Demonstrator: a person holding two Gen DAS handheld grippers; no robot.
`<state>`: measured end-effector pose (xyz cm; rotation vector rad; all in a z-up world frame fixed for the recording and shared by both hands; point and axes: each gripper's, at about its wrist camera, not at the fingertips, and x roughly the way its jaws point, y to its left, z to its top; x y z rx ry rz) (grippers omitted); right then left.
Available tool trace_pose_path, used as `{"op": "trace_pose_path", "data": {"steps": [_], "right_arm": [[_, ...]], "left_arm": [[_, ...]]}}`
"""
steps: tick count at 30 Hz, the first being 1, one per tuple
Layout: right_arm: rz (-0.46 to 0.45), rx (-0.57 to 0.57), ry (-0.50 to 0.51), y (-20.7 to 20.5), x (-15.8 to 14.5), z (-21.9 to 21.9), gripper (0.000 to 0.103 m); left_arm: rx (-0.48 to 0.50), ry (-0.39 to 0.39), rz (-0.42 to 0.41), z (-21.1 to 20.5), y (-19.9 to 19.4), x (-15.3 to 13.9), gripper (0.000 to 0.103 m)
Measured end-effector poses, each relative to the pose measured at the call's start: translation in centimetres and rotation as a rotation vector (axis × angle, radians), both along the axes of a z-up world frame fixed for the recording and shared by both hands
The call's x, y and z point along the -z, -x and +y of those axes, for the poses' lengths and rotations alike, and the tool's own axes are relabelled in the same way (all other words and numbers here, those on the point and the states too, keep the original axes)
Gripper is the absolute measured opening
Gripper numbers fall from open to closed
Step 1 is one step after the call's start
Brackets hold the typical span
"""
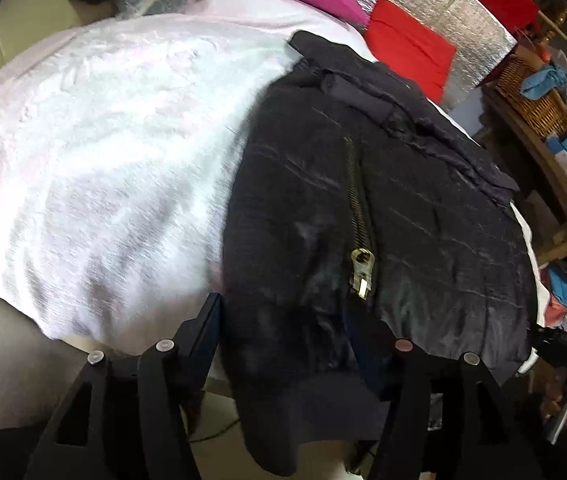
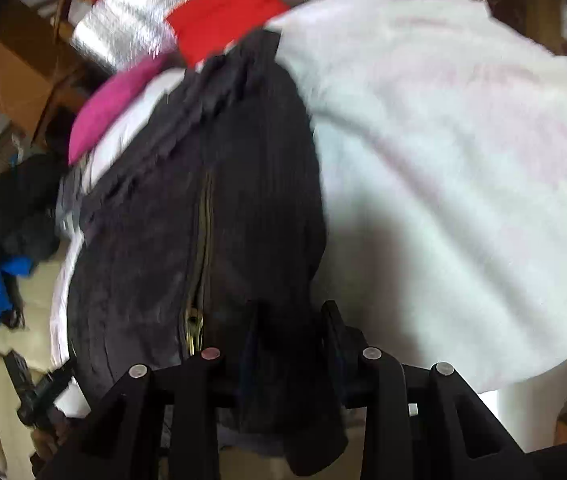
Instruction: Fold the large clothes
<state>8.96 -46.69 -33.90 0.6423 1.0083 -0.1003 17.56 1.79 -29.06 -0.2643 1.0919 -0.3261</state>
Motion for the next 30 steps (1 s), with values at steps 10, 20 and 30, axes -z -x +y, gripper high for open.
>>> {"op": "trace_pose_path", "data": {"steps": [10,20,30], "right_arm": [[-0.025,-0.107,0.096,-0.3,-0.7,1.9,0.029],[-0.130,-0.167,0.173,0.5,-2.9,3.8,0.014],[-0.118,-0.136,0.017,0.5,-2.6,2.1,0.017]], "left_arm": [[0.031,-0.023,-0.047,-0.7,0.0,-0.5,0.030],[0.052,0.038,-0.131,-1.1,-0.3,-1.8,0.012],[0.057,0.156,-0.064,-0.2,-1.3,-1.3,0.034]]}}
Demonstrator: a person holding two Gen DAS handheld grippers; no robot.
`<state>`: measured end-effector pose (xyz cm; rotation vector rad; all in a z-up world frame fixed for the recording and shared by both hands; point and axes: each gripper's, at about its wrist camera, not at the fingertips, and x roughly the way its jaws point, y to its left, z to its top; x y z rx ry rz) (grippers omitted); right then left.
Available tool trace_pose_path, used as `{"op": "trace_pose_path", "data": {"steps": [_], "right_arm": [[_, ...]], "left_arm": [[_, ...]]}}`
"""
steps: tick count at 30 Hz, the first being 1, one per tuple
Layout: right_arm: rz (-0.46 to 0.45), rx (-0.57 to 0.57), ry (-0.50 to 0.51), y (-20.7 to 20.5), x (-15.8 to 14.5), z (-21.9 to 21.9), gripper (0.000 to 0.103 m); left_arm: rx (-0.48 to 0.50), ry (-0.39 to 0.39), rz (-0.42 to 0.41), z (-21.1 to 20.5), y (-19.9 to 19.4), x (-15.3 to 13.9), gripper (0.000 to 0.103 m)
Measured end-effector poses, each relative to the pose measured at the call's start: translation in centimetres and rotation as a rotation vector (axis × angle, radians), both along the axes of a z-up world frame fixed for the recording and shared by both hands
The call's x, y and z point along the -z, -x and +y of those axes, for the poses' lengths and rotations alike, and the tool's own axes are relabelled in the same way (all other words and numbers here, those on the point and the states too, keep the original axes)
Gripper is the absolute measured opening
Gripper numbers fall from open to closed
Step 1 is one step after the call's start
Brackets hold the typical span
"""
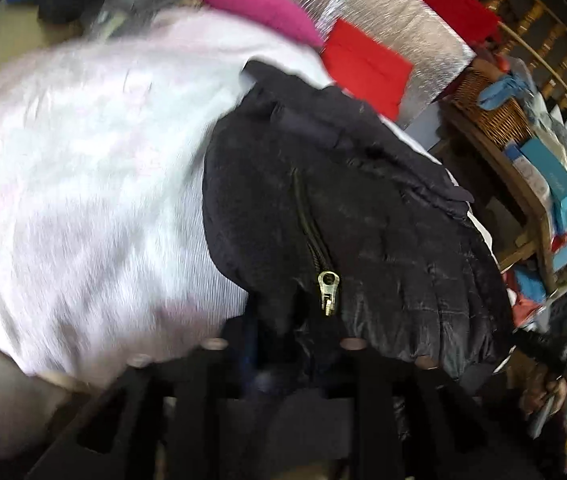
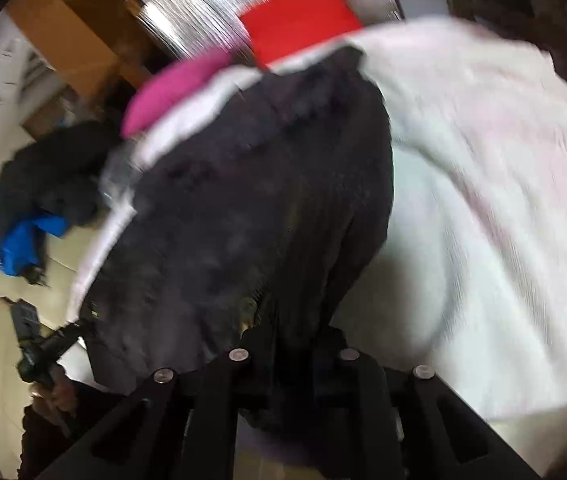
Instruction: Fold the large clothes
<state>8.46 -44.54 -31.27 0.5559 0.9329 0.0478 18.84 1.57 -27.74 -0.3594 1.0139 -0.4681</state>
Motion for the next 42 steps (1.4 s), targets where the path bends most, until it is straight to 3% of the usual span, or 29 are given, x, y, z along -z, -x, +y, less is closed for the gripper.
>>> {"op": "trace_pose_path", "data": {"steps": [1,3,7,8,10,11,12,13,17,18,19,20,23,24,25,26,27,29,32,33,35,36,37,38,40,41,42], "right_arm": [[0.017,0.010,-0.010,-0.1,0.2,-0.2,0.017],[0.039,0.036,-0.062,0.5,0.5,-1.1,0.021],[0.066,0.100,-0.136,1.9,1.3,-2.9,0.025],[0.071,0.108,-0.147,2.0,1.5,-3.2,0.031],[0.076,0.107,-0.155,2.0,1.9,-3.5,0.039],[0.082,0.101,-0.153,1.9,2.2,-3.3,0.056],[0.097,0.086,-0.152,1.7,2.5,-2.8,0.063],[0.106,0.060,-0.158,1.4,2.7,-2.3,0.063],[0.032,-0.095,-0.058,1.8,1.6,1.5,0.060],[0.012,-0.120,-0.055,1.9,1.3,2.1,0.059],[-0.002,-0.137,-0.057,2.1,1.1,2.5,0.059],[0.001,-0.141,-0.046,2.1,1.2,2.7,0.059],[0.046,-0.139,-0.033,1.8,2.2,2.8,0.060],[0.042,-0.145,-0.018,1.8,2.2,3.0,0.060],[0.040,-0.158,0.007,1.9,2.0,3.4,0.060],[0.041,-0.178,0.039,1.8,1.8,4.0,0.053],[0.038,-0.181,0.051,1.8,1.6,4.4,0.040],[-0.004,-0.161,0.025,2.0,0.4,4.2,0.029],[-0.167,-0.149,-0.034,2.8,-2.9,3.7,0.028],[-0.219,-0.149,-0.079,2.9,-3.6,3.3,0.028],[-0.185,-0.170,-0.098,2.0,-3.1,3.2,0.028],[-0.141,-0.173,-0.079,1.7,-2.2,3.2,0.031],[-0.091,-0.170,-0.068,1.4,-1.3,3.1,0.031],[-0.025,-0.153,-0.068,1.1,-0.1,3.0,0.032],[0.063,-0.111,-0.085,0.7,1.4,2.5,0.033],[0.059,-0.103,-0.109,0.8,1.5,2.0,0.038],[0.050,-0.103,-0.131,0.9,1.5,1.7,0.061]], "left_arm": [[0.004,0.023,0.018,0.0,0.0,0.2,0.046],[0.031,0.068,0.029,-0.2,0.0,0.0,0.058],[0.060,0.050,0.015,-0.8,0.1,0.0,0.060],[0.067,0.060,0.020,-0.9,0.1,0.0,0.060],[0.071,0.062,0.018,-1.1,0.2,0.0,0.058],[0.069,0.062,0.015,-0.9,0.5,0.1,0.055],[0.064,0.065,0.010,-0.7,0.5,0.0,0.044],[0.058,0.071,0.004,-0.5,0.5,0.0,0.033],[0.033,0.069,0.027,0.2,0.4,0.5,0.031],[0.026,0.057,0.042,0.2,0.3,0.7,0.040],[0.021,0.052,0.062,0.3,0.2,1.0,0.057],[0.021,0.057,0.086,0.2,0.1,1.4,0.064],[0.044,0.013,0.102,-0.2,0.3,1.6,0.068],[0.056,-0.009,0.096,-0.5,0.4,1.6,0.066],[0.058,-0.016,0.085,-0.6,0.5,1.5,0.057],[0.056,-0.018,0.075,-0.7,0.5,1.4,0.045],[0.049,-0.020,0.059,-0.5,0.5,1.1,0.027],[0.037,0.012,0.043,-0.2,0.4,0.8,0.014],[0.044,0.051,-0.035,0.1,0.9,-0.8,0.013],[0.052,0.059,-0.057,0.0,1.1,-1.2,0.014],[0.061,0.050,-0.039,-0.1,1.0,-1.0,0.018],[0.058,0.050,-0.005,-0.2,0.8,-0.4,0.032],[0.057,0.052,0.039,-0.2,0.7,0.2,0.056],[0.066,0.055,0.082,-0.4,0.5,0.8,0.063],[0.086,0.027,0.083,-0.9,0.8,0.9,0.064],[0.104,0.013,0.072,-1.2,1.0,0.7,0.064],[0.112,0.018,0.070,-1.4,1.1,0.5,0.064]]}}
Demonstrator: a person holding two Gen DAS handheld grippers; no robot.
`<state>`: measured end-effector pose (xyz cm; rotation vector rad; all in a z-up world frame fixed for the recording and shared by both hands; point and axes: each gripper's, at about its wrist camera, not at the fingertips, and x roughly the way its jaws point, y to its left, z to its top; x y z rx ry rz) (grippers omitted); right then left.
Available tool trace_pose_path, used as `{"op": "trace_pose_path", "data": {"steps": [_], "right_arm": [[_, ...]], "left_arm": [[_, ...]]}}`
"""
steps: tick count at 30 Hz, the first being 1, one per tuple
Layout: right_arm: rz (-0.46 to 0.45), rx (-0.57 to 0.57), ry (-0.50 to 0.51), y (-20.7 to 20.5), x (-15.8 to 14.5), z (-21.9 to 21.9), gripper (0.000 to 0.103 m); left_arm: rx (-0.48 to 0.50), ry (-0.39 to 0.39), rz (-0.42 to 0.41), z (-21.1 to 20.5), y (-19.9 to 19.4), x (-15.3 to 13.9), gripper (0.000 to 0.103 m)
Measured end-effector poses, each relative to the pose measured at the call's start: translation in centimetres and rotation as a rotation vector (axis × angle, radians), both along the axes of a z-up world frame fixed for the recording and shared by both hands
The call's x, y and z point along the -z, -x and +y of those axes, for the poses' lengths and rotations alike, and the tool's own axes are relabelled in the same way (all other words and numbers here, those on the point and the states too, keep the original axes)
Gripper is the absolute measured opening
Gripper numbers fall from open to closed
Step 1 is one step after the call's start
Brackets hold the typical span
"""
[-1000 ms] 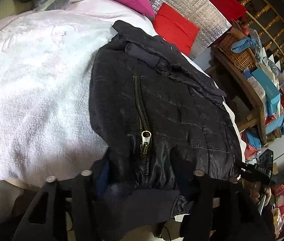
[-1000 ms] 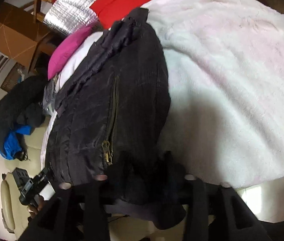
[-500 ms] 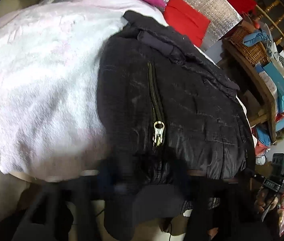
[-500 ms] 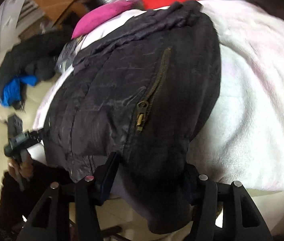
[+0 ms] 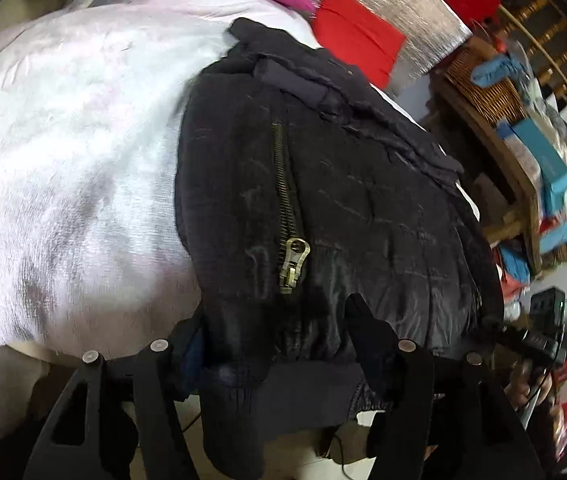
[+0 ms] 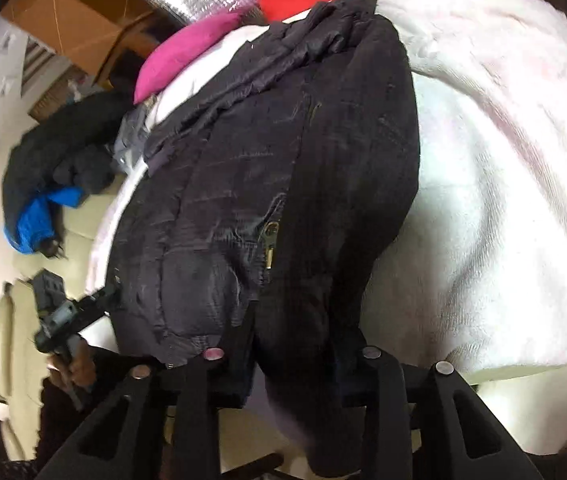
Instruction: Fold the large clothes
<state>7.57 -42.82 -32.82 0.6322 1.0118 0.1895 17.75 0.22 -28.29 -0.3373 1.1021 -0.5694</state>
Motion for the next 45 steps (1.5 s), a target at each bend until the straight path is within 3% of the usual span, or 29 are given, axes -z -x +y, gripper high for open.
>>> {"op": "trace_pose_path", "data": {"steps": [2,4,6,8,9,12,16,17,20,21,22,28,34,36,41,45], "right_arm": [[0.017,-0.025,-0.021,0.1,0.2,0.1,0.087],[0.042,-0.075,-0.037,0.4,1.1,1.2,0.082],[0.033,-0.107,0.022,0.6,1.3,2.0,0.054],[0.030,-0.150,0.064,0.6,1.4,3.1,0.031],[0.016,-0.171,0.051,0.8,1.2,3.4,0.031],[-0.029,-0.176,0.059,1.2,0.4,3.9,0.030],[0.121,-0.186,0.111,0.0,3.3,4.6,0.030],[0.105,-0.199,0.145,0.1,3.0,5.2,0.030],[0.018,-0.227,0.162,0.4,1.1,6.2,0.018],[-0.009,-0.219,0.150,0.4,0.3,6.2,0.015],[-0.047,-0.206,0.134,0.5,-0.6,6.0,0.014],[-0.173,-0.191,0.185,-0.1,-4.8,7.3,0.010],[-0.317,-0.152,0.260,-2.0,-9.9,6.6,0.009],[-0.356,-0.117,0.266,-2.3,-11.4,5.2,0.009],[-0.439,-0.010,0.264,-7.7,-14.9,2.2,0.009],[-0.475,0.069,0.273,-14.3,-17.3,-0.4,0.008]], "left_arm": [[-0.001,0.034,-0.006,0.2,0.1,-0.3,0.060],[-0.008,0.067,-0.029,1.1,0.4,-0.8,0.035],[-0.011,0.095,-0.056,1.8,0.7,-1.2,0.025],[-0.009,0.084,-0.061,1.9,0.8,-1.2,0.025],[-0.009,0.068,-0.057,1.9,0.9,-1.1,0.027],[-0.026,0.053,0.026,1.9,0.4,0.3,0.062],[-0.027,-0.035,0.075,1.4,0.4,1.2,0.061],[-0.022,-0.052,0.081,1.3,0.6,1.3,0.061],[-0.015,-0.051,0.058,1.4,0.8,0.9,0.038],[-0.019,-0.049,0.049,1.4,0.9,0.6,0.024],[-0.022,-0.048,0.035,1.5,0.9,0.3,0.021],[0.012,0.090,-0.021,2.3,0.3,-3.1,0.017],[0.024,0.202,-0.114,2.8,-2.9,-9.9,0.016],[0.018,0.222,-0.136,2.4,-5.0,-12.0,0.016],[0.002,0.199,-0.195,0.3,-12.0,-15.7,0.016],[-0.042,0.198,-0.186,-0.5,-18.6,-16.0,0.016]]}}
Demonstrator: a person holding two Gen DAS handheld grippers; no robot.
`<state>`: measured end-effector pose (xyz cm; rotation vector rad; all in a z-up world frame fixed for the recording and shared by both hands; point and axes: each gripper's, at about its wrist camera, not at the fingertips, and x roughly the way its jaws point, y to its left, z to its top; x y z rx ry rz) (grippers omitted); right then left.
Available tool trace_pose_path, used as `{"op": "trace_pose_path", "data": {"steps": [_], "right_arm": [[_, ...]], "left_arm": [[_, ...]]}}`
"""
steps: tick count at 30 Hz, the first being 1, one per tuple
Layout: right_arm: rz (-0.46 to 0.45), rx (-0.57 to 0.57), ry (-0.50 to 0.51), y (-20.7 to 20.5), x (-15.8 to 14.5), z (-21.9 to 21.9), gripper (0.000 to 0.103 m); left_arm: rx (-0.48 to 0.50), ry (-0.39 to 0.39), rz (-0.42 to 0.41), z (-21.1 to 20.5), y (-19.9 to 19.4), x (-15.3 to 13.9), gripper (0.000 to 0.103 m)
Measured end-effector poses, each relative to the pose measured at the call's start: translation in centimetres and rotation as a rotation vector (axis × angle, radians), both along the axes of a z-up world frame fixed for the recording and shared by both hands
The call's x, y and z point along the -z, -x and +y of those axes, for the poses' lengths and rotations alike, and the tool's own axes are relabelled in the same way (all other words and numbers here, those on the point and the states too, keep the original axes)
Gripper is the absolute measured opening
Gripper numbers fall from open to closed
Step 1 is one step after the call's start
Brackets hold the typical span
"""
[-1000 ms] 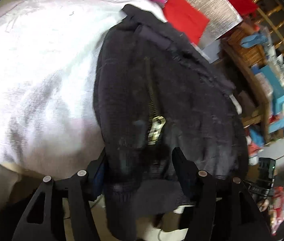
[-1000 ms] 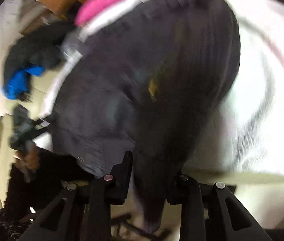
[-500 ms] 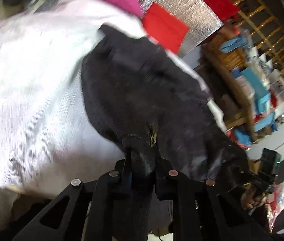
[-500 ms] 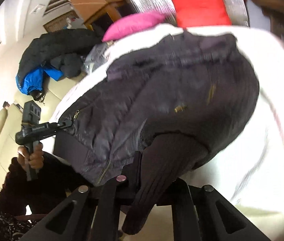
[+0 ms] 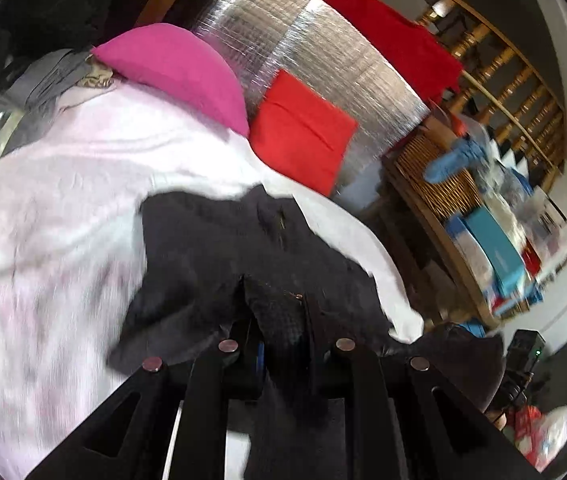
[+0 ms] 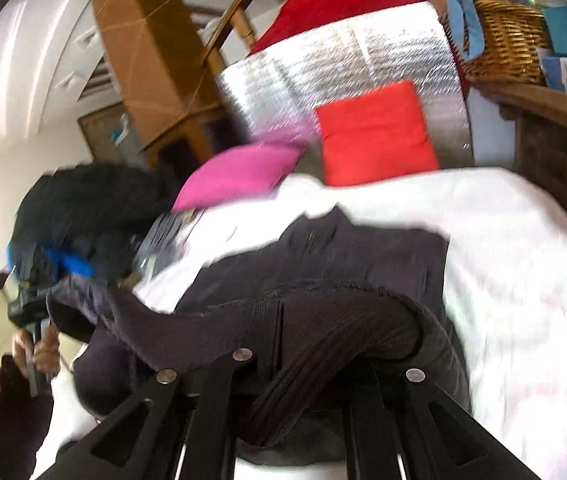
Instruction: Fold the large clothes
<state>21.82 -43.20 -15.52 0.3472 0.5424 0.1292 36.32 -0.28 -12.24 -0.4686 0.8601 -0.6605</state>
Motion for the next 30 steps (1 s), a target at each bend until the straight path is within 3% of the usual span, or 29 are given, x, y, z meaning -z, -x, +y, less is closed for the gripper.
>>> {"op": "trace_pose_path", "data": {"steps": [6,11,16,19,22,24,25,26,27,29,30], "right_arm": [[-0.016,0.125,-0.048,-11.5,0.1,-3.4,0.008],[0.032,0.186,-0.021,-20.1,3.1,-4.5,0.008],[0.099,0.209,-0.075,-27.3,6.8,-6.7,0.008],[0.173,0.216,-0.179,-31.2,9.8,-8.4,0.008],[0.268,0.200,-0.415,-33.3,13.2,-10.9,0.011],[0.292,0.190,-0.581,-33.5,14.9,-12.7,0.018],[0.262,0.193,-0.705,-32.7,15.7,-14.1,0.022],[0.225,0.200,-0.770,-31.8,15.9,-14.9,0.038],[0.175,0.212,-0.826,-30.5,15.7,-16.0,0.070],[0.055,0.251,-0.884,-27.3,14.6,-18.0,0.091],[0.011,0.293,-0.872,-25.6,13.8,-18.9,0.092]], "left_arm": [[-0.096,0.016,0.045,-2.3,-9.7,2.2,0.016],[-0.123,0.002,0.112,-4.5,-15.9,5.8,0.016],[-0.156,0.015,0.140,-4.9,-20.2,9.4,0.017],[-0.188,0.019,0.170,-4.8,-21.6,11.8,0.017],[-0.227,0.028,0.237,-4.5,-22.7,14.9,0.021],[-0.231,0.076,0.267,-4.1,-23.0,16.2,0.021],[-0.229,0.108,0.280,-3.8,-23.1,16.5,0.023],[-0.227,0.149,0.296,-3.4,-23.2,16.6,0.024],[-0.226,0.203,0.312,-2.8,-23.1,16.5,0.030],[-0.267,0.301,0.314,-1.1,-22.5,15.7,0.042],[-0.308,0.324,0.292,-0.3,-21.9,15.2,0.055]]}}
